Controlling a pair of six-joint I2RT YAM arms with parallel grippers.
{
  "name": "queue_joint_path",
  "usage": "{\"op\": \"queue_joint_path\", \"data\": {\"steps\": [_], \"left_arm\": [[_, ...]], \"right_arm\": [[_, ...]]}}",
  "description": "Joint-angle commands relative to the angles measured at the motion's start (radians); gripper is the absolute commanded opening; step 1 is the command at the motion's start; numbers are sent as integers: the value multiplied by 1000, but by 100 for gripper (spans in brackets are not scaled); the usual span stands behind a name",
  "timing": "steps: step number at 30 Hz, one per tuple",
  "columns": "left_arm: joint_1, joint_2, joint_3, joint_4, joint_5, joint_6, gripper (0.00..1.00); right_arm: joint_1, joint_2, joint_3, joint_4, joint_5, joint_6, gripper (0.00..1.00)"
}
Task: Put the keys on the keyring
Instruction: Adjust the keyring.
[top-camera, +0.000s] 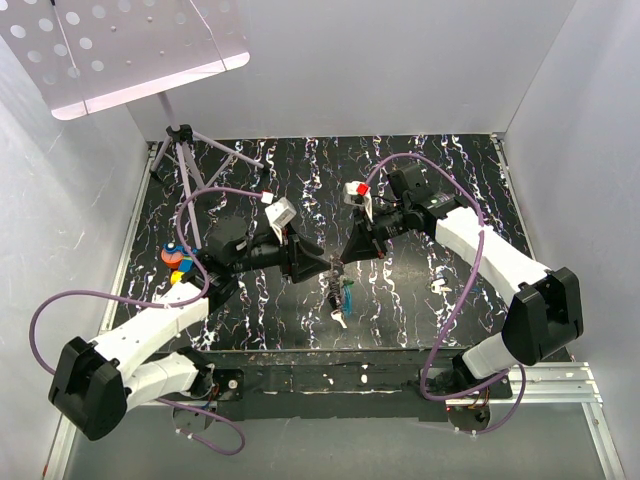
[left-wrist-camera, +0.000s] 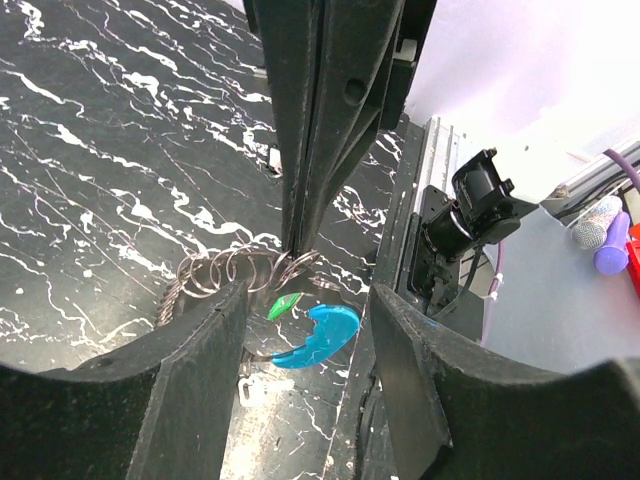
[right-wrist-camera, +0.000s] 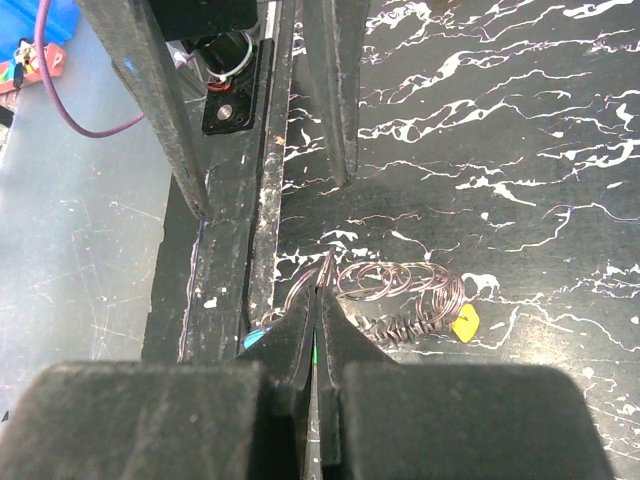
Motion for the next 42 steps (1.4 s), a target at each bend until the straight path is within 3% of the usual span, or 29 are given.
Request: {"op": "queue_joint_path", "data": {"steps": [1, 14, 20, 24, 29, 32, 36, 42], "left_arm": [[3, 16, -41, 68, -10, -78, 52], [31, 40, -94, 225, 42, -151, 51], [41, -10, -114, 144, 32, -110, 51], [58, 14, -129, 228, 10, -328, 51], [60, 137, -189, 519, 18, -773, 50], [58, 262, -238, 781, 50, -1001, 48], [31, 324, -252, 934, 70, -1113, 47], [9, 270, -247, 854, 81, -1081, 47]], "right_arm": [[-9, -28, -8, 39, -76, 18, 1], [-26, -39, 25, -144, -139, -171, 1], [-30, -45, 85, -351, -154, -384, 1], [-30, -56, 105, -479, -177, -525, 1], [-29, -68, 116, -569, -182, -646, 1], [-30, -71, 127, -613, -183, -688, 1], [-30, -76, 119, -627, -191, -691, 1], [-29, -87, 105, -622, -160, -667, 1]]}}
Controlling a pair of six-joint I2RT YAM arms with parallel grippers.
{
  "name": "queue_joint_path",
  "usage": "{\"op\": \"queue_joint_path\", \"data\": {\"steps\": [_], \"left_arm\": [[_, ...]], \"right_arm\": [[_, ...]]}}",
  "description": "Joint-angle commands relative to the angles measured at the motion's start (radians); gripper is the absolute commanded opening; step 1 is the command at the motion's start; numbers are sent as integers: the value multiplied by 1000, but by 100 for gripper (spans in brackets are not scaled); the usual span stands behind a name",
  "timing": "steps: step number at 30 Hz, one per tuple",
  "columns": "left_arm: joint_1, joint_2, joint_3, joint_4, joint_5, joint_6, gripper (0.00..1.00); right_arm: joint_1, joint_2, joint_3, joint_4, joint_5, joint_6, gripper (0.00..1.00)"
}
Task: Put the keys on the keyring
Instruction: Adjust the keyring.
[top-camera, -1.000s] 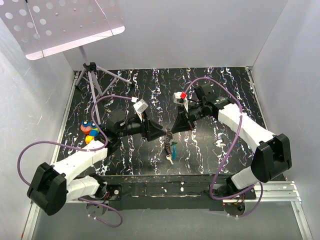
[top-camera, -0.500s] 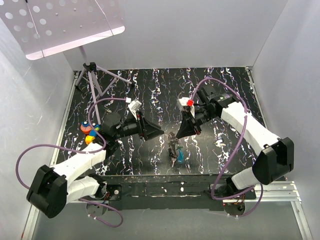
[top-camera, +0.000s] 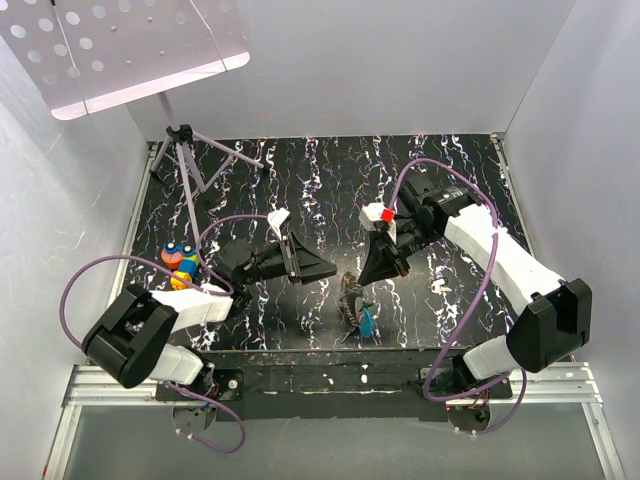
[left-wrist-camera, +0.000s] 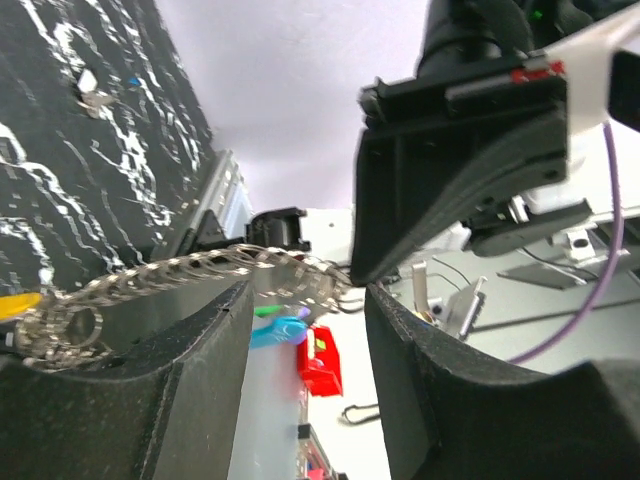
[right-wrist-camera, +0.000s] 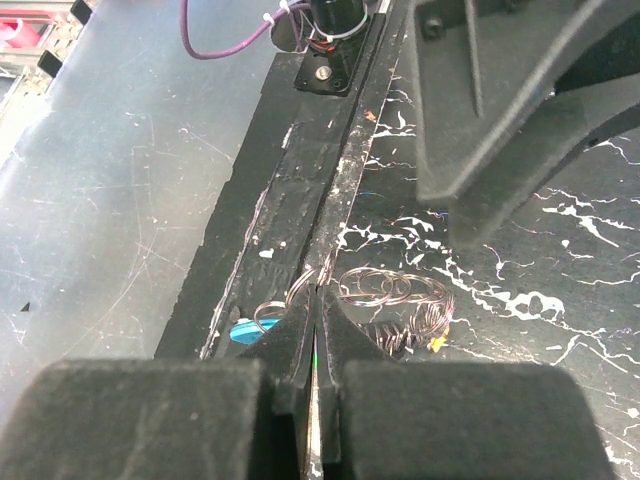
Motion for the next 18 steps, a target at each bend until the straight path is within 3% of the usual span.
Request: {"op": "queue_joint_path", "data": {"steps": [1, 11, 18], "left_arm": [[-11, -87, 13, 13, 24, -18, 47], [-82, -265, 106, -396, 6, 182, 47], [-129, -171, 82, -149, -5, -17, 41]], "right_arm": [[-6, -50, 27, -19, -28, -4, 1], [-48, -131, 16, -164, 15, -99, 1], [-69, -171, 2, -218, 55, -162, 1]]}}
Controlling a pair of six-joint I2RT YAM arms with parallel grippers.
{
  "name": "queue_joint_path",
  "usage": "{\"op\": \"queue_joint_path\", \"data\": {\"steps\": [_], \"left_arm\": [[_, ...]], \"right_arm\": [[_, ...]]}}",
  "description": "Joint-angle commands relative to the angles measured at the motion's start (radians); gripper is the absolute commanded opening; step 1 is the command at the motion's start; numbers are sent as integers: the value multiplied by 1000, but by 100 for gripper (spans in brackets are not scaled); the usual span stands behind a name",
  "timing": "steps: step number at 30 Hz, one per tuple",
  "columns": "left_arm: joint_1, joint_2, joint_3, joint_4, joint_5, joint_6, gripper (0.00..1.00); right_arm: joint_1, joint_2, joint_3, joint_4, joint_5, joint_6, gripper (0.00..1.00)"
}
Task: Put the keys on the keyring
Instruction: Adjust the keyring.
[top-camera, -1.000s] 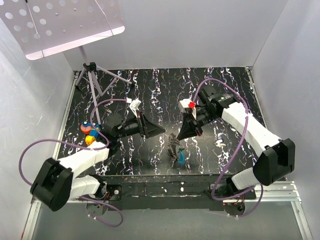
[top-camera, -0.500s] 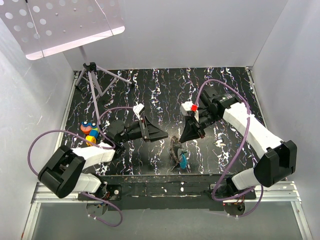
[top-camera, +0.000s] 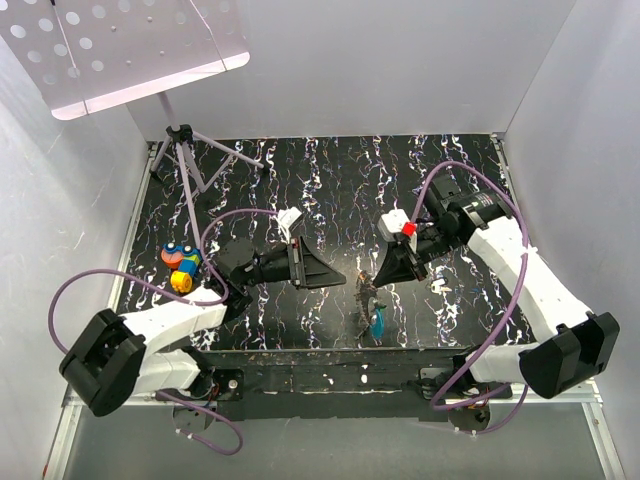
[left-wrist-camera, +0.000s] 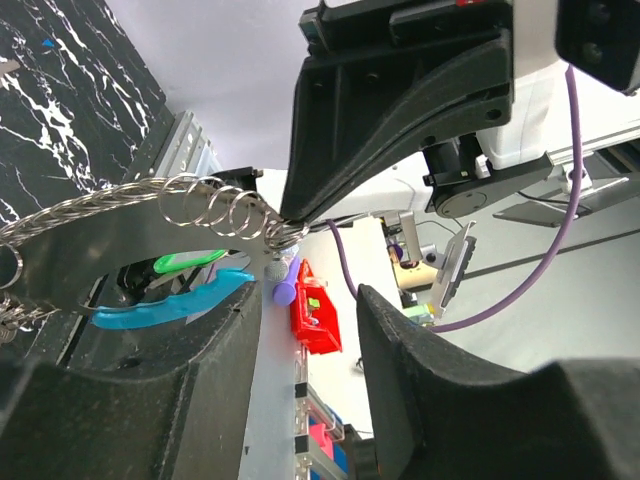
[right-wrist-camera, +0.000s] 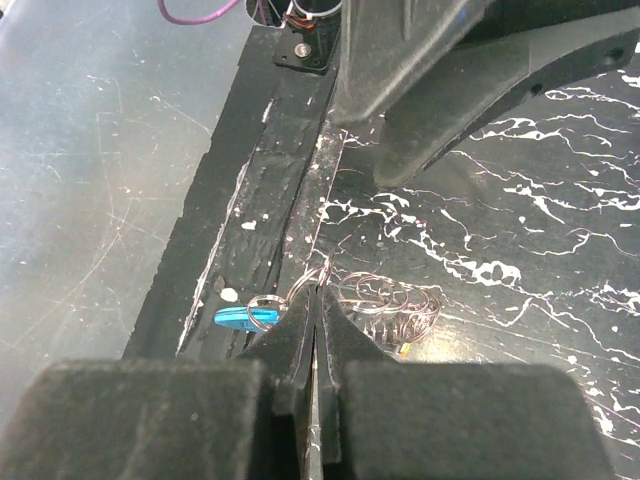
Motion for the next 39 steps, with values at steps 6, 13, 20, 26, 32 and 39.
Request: {"op": "queue_joint_path", "data": {"steps": [6, 13, 20, 26, 32, 39], "left_arm": [[-42, 95, -9, 212, -79, -212, 38], [-71, 124, 14, 165, -148, -226, 39], [-102, 197, 23, 200, -186, -261, 39], [-116, 233, 73, 214, -173, -261, 38], [-120, 242, 70, 201, -174, -263, 38], [-125, 254, 75, 182, -159, -267, 38]], "right_arm": [[-59, -35, 3, -127, -25, -87, 1], [-68, -29, 2, -125, -50, -93, 1], [-67, -32, -3, -131, -61, -104, 1], [-68, -42, -17, -128, -62, -102, 1], [-68, -39, -15, -128, -70, -104, 1], [-68, -38, -14, -131, -74, -107, 1]]}}
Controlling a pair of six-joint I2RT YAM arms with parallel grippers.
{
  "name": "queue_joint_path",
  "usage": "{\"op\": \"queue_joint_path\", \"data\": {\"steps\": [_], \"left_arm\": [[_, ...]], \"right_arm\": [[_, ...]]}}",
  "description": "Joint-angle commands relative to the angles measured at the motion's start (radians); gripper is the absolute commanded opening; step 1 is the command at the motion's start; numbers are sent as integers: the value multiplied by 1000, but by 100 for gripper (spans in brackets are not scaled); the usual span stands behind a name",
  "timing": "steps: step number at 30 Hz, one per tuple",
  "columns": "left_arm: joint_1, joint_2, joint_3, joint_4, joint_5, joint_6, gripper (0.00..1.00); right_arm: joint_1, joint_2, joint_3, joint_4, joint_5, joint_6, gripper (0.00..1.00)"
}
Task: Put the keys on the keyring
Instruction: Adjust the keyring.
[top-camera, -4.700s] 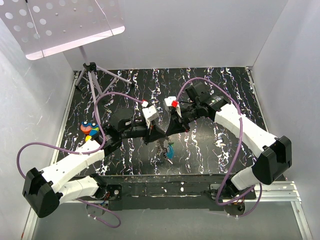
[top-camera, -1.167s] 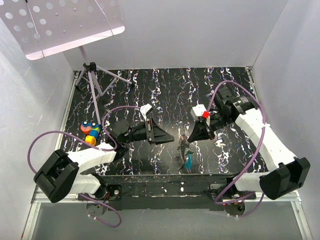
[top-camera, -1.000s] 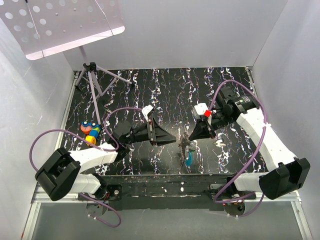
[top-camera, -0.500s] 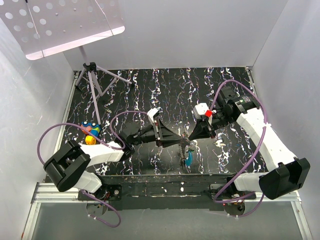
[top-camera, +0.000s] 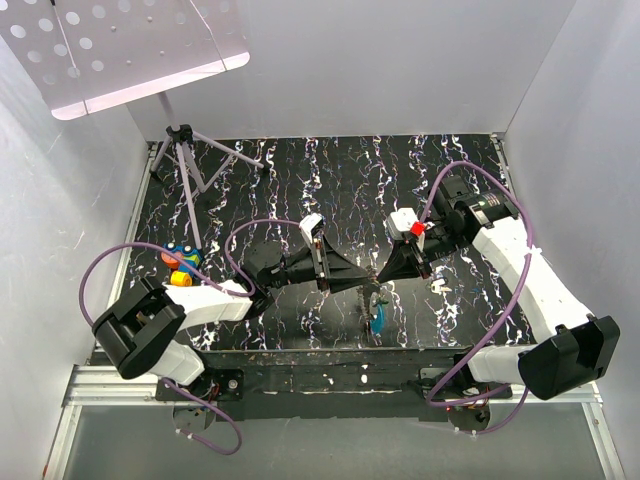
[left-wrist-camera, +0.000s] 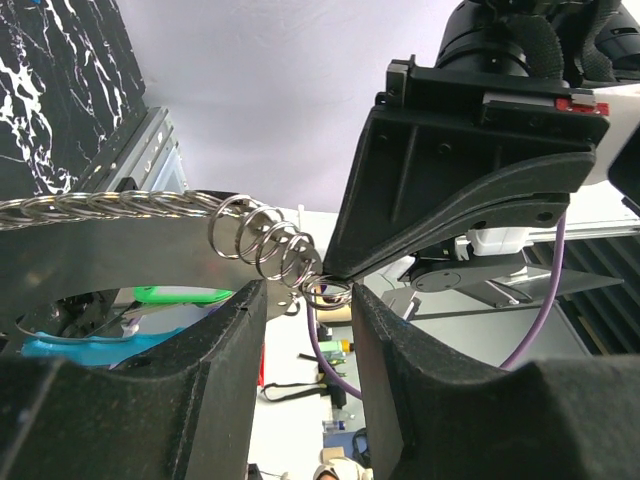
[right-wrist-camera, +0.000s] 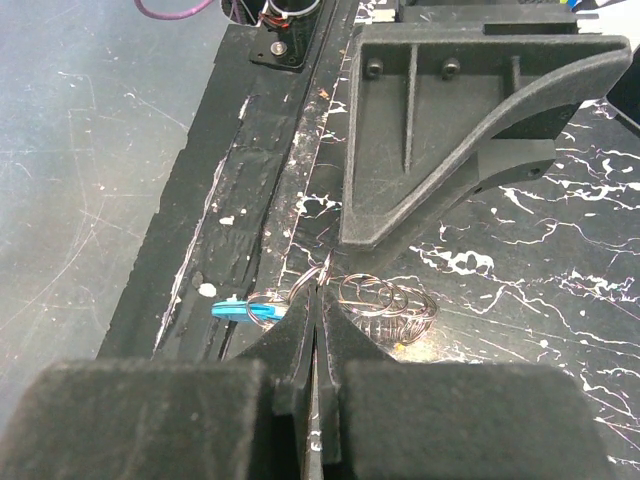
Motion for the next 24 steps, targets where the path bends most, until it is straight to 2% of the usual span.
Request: {"op": "queue_joint_path", "data": {"steps": [1, 19, 24], "left_arm": [[-8, -9, 25, -13, 7, 6, 39], [-20, 36, 64, 20, 14, -4, 38], [-20, 27, 71, 17, 14, 2, 33]], "right_arm": [[-2, -21, 7, -115, -61, -21, 1], [-3, -24, -7, -120, -82, -31, 1], [-2, -24, -8, -118, -81, -31, 1]]}}
